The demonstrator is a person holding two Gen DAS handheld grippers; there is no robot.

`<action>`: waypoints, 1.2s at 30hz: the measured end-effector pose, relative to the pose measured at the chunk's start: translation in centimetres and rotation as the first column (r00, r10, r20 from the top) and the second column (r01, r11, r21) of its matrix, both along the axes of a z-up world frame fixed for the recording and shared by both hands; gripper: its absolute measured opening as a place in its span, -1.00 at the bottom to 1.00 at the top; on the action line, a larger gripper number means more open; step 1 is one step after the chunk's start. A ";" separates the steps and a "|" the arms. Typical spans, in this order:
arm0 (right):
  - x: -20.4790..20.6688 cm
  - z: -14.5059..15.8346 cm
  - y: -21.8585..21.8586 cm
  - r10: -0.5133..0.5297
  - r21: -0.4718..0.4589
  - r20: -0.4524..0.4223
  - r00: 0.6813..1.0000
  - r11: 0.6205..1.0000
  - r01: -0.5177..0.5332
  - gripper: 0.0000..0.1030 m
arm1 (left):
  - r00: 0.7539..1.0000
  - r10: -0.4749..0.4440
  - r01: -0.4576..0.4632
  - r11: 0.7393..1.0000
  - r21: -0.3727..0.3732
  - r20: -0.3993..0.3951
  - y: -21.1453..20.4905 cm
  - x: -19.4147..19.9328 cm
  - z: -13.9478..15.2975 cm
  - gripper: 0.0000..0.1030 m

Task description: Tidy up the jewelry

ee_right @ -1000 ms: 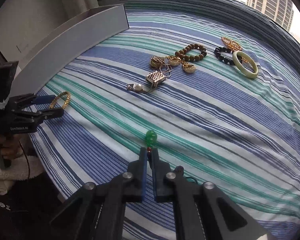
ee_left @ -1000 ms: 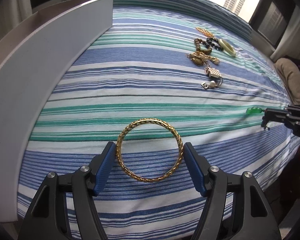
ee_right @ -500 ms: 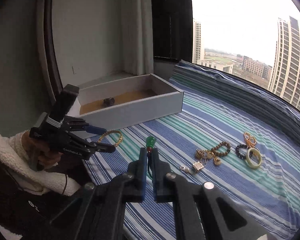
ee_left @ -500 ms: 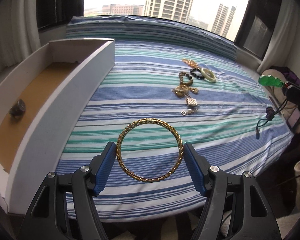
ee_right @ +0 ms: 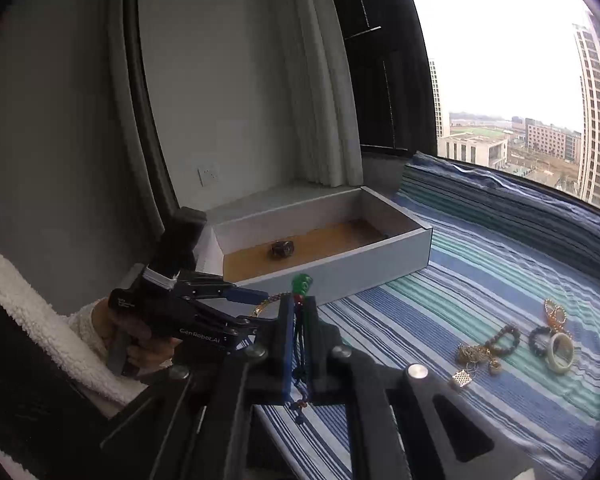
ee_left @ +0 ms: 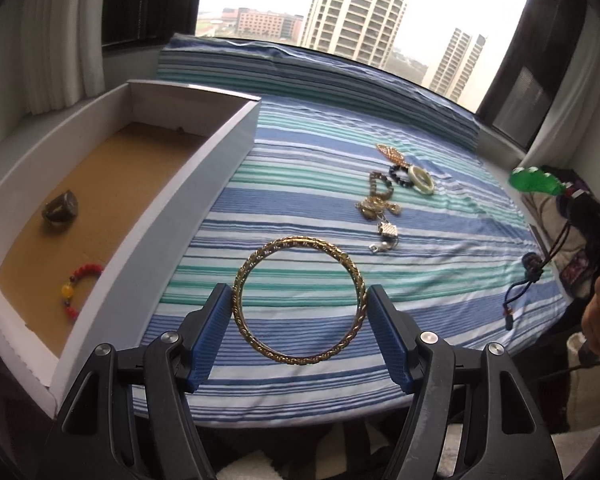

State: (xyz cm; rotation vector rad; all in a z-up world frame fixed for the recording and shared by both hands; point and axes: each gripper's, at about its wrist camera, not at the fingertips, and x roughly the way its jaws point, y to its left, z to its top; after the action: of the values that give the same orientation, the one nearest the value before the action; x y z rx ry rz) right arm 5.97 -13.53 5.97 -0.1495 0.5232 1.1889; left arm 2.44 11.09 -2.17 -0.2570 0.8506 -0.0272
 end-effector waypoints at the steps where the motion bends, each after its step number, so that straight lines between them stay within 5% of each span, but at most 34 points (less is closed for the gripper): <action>1: 1.0 -0.4 0.9 -0.009 -0.004 -0.051 0.999 1.000 0.009 -0.91 | 1.000 0.015 -0.015 1.000 -0.005 -0.006 1.2 -0.1 0.4 0.35; 5: 4.3 -1.6 6.2 -0.015 -0.038 -0.216 0.976 0.999 0.007 -0.91 | 0.994 0.105 -0.105 0.994 0.012 -0.020 7.3 0.7 2.7 0.35; 9: 5.5 1.1 13.2 0.044 -0.039 -0.192 0.980 0.998 -0.052 -0.91 | 0.977 0.208 -0.206 0.977 0.049 -0.046 13.4 2.0 3.6 0.35; 14: 8.0 2.4 23.5 0.063 -0.093 -0.167 0.984 0.993 -0.079 -0.91 | 0.933 0.338 -0.330 0.941 0.079 -0.122 18.9 4.1 0.6 0.35; 21: 12.0 -2.8 33.5 0.027 -0.256 -0.223 0.974 0.963 -0.085 -0.84 | 0.856 0.495 -0.473 0.866 0.162 -0.150 22.3 3.9 -3.6 0.42; 23: 12.5 -3.4 34.1 -0.007 -0.259 -0.230 0.973 0.964 -0.054 -0.05 | 0.843 0.520 -0.495 0.851 0.177 -0.140 22.2 3.5 -3.6 0.68; 24: 12.5 -3.4 33.7 -0.024 -0.247 -0.225 0.974 0.968 -0.033 0.10 | 0.844 0.522 -0.500 0.848 0.175 -0.123 22.1 3.3 -3.4 0.80; 30: 10.8 -2.3 28.1 -0.093 -0.242 -0.086 0.992 0.968 0.069 0.23 | 0.869 0.494 -0.480 0.849 0.222 -0.008 17.5 1.9 -1.1 0.89; 36: 8.5 -4.1 20.3 -0.205 -0.273 -0.022 0.978 0.943 0.192 0.33 | 0.910 0.411 -0.412 0.879 0.241 0.053 11.5 1.8 0.4 0.92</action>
State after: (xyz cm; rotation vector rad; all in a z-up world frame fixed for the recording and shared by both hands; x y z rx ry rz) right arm 14.51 6.77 1.90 -0.2935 0.7270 0.9225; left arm 4.28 22.60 -1.76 -0.1986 0.7752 0.4768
